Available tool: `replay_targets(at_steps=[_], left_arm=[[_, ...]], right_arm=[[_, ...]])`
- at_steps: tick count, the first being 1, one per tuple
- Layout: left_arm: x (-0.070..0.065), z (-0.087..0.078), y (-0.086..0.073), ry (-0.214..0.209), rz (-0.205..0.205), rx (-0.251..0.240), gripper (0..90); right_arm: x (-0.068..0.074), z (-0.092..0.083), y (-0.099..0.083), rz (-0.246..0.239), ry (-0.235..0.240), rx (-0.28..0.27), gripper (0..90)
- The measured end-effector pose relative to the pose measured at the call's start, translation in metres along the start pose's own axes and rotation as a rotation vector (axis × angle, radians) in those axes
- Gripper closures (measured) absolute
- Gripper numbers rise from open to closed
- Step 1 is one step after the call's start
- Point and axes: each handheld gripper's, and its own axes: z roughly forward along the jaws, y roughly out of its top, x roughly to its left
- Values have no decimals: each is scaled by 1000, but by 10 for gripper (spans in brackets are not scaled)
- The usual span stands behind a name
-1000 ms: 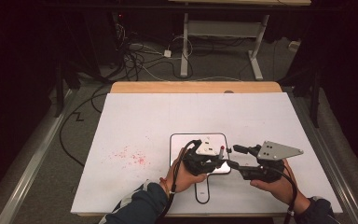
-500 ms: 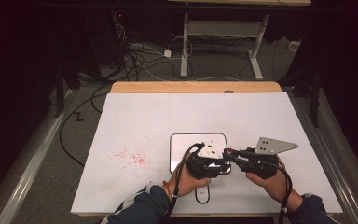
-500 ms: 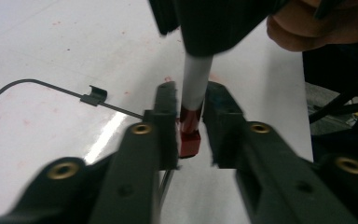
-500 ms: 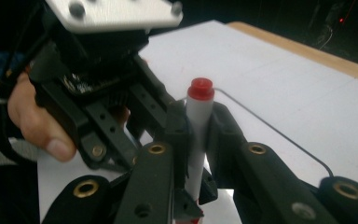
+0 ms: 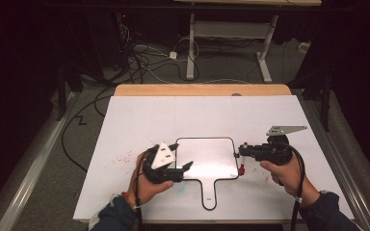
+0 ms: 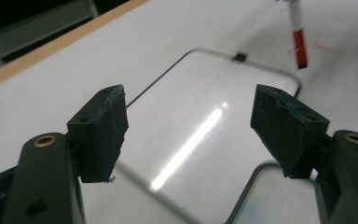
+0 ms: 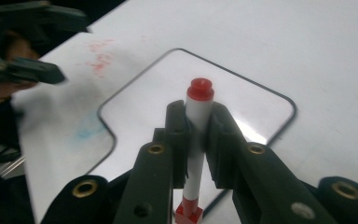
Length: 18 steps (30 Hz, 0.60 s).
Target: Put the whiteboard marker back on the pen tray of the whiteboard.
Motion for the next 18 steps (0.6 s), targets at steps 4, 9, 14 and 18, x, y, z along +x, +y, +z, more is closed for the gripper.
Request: replay_targets(at_steps=[4,9,14,18], left_arm=[[13,-17,-26,19,-101,22,262],[18,-27,-45,21,-147,52,253],[18,-20,-50,20,-152,98,253],[14,-14,-49,16,-117,126,236]], right_arm=[[-16,14,0,83,-3,14,806],[-31,31,-4,172,-60,-24,801],[-36,46,-12,202,-116,-12,767],[-39,55,-20,214,-141,13,739]])
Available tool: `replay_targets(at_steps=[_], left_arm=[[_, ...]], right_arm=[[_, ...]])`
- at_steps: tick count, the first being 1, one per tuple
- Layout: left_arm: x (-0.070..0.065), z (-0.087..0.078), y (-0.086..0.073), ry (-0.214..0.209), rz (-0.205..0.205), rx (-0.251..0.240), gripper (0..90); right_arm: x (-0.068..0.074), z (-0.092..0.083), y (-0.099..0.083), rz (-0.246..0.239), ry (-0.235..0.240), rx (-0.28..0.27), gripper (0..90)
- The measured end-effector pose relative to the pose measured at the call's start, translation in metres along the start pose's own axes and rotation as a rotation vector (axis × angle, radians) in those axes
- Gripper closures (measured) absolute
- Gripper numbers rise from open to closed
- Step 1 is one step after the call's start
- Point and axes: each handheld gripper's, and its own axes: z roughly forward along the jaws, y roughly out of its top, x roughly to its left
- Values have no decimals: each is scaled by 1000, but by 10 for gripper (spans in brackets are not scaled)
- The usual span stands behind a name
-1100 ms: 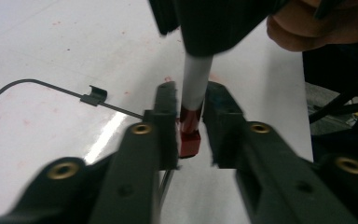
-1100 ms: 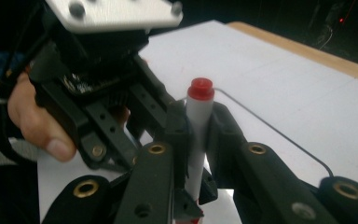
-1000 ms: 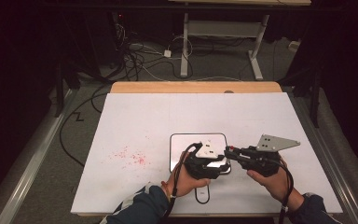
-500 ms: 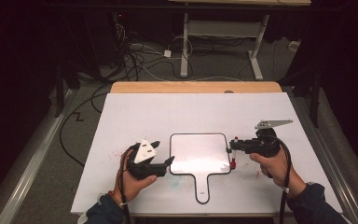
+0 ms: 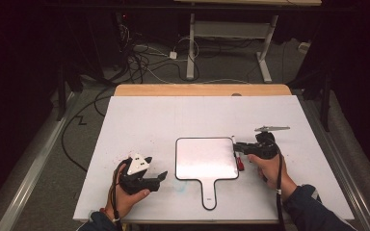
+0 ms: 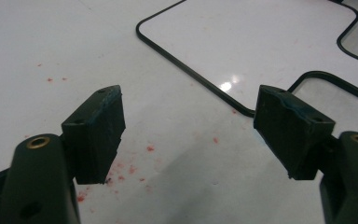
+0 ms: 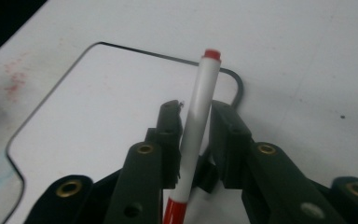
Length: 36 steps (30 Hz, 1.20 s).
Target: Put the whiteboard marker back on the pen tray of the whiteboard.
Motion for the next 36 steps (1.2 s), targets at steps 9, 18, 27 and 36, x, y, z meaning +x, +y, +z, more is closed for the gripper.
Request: replay_targets(at_steps=[9,18,27,36], left_arm=[[-2,7,0,9,27,38,225],[-3,9,1,-1,41,44,225],[0,8,2,23,48,45,215],[2,8,5,54,57,35,208]], right_arm=[[6,7,-9,-122,-132,12,666],[10,1,-9,-184,-158,-23,605],[27,-29,-4,-416,-148,-140,543],[37,-70,-9,-511,-163,-245,414]])
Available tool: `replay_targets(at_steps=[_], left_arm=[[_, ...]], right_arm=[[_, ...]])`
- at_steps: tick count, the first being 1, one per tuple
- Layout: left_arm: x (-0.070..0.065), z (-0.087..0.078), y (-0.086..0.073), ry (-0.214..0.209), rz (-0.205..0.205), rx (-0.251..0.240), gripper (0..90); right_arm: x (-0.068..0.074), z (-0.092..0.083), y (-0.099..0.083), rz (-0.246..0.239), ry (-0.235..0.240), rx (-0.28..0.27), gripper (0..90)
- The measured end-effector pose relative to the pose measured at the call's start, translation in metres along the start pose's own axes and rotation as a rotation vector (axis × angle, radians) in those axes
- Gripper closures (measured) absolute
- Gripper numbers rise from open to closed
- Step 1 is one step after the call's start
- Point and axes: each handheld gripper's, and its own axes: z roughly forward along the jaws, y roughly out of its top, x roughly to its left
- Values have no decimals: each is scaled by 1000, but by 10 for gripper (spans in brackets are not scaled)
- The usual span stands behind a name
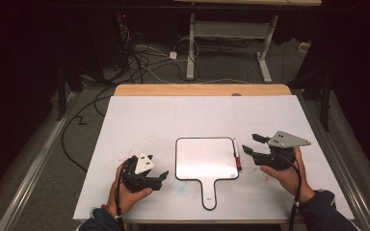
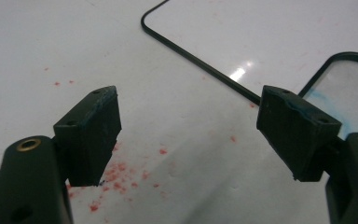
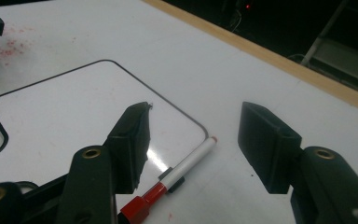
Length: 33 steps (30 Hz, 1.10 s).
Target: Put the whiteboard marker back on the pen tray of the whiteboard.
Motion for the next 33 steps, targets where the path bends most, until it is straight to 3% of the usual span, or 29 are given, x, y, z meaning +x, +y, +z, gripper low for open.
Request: replay_targets(at_steps=[3,9,14,22,33], left_arm=[[-1,1,0,10,9,2,208],[-3,-2,-1,33,37,7,205],[-7,-3,-2,38,58,6,198],[-7,-3,-1,44,58,-2,189],[-6,-2,0,45,59,-4,184]], right_arm=[[3,-12,-5,-21,-11,-15,382],[10,-39,-25,-115,-65,-32,309],[13,-52,-42,-165,-115,-5,259],[7,-56,-46,-114,-121,-21,238],[5,-54,-47,-111,-116,-11,245]])
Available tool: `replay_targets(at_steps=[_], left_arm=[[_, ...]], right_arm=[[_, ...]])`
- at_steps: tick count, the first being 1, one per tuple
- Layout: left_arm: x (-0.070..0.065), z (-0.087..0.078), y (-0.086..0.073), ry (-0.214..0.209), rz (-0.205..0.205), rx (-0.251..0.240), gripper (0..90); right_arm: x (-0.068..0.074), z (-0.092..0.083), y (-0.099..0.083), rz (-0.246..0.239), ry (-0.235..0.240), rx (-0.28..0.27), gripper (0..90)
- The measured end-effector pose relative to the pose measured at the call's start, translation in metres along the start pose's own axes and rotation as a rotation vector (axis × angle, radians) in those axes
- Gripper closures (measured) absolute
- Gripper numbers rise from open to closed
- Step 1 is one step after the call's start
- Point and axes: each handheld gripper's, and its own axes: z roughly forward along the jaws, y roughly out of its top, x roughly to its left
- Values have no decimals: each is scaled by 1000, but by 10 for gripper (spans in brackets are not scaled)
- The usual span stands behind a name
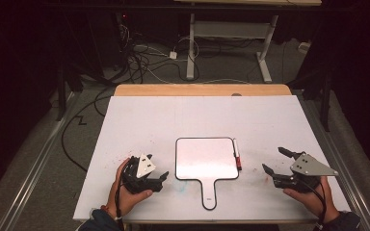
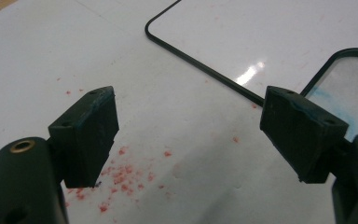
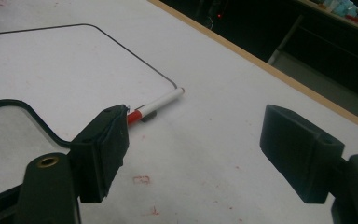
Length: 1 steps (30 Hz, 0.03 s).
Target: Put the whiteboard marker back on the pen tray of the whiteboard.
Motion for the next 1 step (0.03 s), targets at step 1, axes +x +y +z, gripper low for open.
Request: replay_targets(at_steps=[1], left_arm=[[0,0,0,1,-1,-1,184]], right_arm=[[0,0,0,-5,-1,6,245]])
